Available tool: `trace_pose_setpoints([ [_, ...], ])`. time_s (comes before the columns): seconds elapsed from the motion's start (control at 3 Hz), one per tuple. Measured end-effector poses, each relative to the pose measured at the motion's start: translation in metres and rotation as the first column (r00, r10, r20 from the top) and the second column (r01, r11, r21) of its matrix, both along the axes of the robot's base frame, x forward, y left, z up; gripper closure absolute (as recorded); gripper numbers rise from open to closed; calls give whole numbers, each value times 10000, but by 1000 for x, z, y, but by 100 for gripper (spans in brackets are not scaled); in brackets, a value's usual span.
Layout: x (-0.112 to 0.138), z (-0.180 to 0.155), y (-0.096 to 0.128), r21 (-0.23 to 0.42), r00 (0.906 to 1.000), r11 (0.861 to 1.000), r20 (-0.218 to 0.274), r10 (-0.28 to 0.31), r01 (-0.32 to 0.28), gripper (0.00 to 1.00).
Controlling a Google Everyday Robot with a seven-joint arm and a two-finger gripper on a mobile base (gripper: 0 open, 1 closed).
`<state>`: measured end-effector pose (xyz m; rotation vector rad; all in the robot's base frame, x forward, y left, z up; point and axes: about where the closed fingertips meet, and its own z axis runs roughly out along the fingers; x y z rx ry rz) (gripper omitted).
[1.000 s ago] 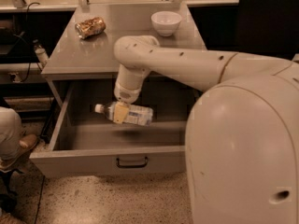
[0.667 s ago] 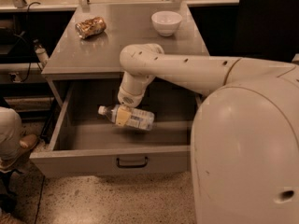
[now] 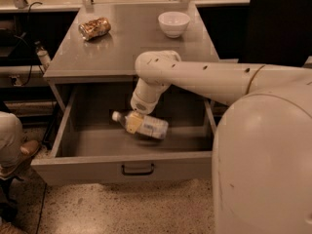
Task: Place blue plastic bottle into top drawer
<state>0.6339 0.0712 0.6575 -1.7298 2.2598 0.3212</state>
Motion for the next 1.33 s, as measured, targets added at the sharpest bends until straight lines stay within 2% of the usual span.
trace_pose_setpoints([
  [0.33,0,7,-6,74,9997,9999,220,-137,135,0],
  [0.67,-7,23,-36,127,9965,9975,462,-697,692,0],
  [1.0,-47,54,-100,172,9785,9805,623,-1964,1957,0],
  [1.33,-93,73,-152,116,9531,9554,661,-2952,2951,0],
])
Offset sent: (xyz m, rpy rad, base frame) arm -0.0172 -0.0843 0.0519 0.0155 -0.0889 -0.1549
